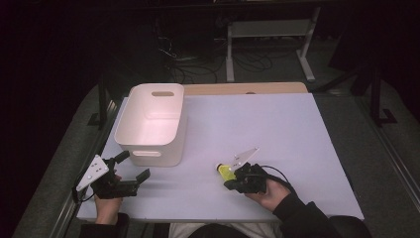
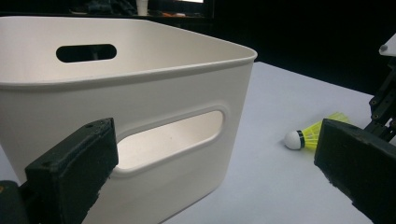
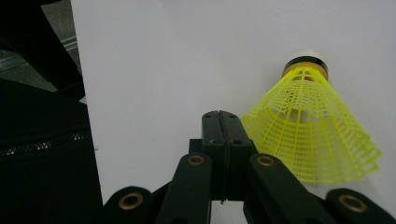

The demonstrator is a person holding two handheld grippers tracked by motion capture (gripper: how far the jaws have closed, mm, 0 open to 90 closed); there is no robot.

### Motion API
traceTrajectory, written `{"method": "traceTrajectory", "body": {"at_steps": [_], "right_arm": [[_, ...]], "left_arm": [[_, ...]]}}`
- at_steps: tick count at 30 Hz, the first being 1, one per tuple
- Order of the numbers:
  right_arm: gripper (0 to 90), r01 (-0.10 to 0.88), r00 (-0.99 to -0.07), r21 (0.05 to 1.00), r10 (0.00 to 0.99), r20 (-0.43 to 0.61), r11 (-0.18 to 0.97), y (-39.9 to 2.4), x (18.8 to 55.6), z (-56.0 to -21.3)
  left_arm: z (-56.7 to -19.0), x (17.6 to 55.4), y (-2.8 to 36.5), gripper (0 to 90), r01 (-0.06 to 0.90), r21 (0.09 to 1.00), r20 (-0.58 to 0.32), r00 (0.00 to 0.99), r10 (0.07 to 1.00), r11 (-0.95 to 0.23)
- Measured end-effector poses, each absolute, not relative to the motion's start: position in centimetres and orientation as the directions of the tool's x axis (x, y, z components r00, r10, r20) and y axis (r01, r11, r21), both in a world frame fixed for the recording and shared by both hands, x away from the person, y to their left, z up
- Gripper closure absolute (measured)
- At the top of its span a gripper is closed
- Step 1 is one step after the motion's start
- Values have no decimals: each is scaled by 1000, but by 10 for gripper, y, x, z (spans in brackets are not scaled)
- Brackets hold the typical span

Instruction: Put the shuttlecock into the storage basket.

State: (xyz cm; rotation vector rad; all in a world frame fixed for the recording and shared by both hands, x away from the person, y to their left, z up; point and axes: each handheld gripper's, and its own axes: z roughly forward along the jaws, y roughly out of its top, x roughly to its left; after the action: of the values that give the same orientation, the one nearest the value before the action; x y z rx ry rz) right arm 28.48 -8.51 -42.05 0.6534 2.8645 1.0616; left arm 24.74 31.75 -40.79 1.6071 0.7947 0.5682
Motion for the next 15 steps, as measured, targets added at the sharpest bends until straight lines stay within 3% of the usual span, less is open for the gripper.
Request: {"method": "traceTrajectory", "body": {"at_steps": [15], "right_arm": [[886, 410, -887, 647, 445, 120, 643, -99, 291, -413]], "left_arm": [[-408, 247, 318, 0, 182, 981, -66, 650, 757, -71]]}}
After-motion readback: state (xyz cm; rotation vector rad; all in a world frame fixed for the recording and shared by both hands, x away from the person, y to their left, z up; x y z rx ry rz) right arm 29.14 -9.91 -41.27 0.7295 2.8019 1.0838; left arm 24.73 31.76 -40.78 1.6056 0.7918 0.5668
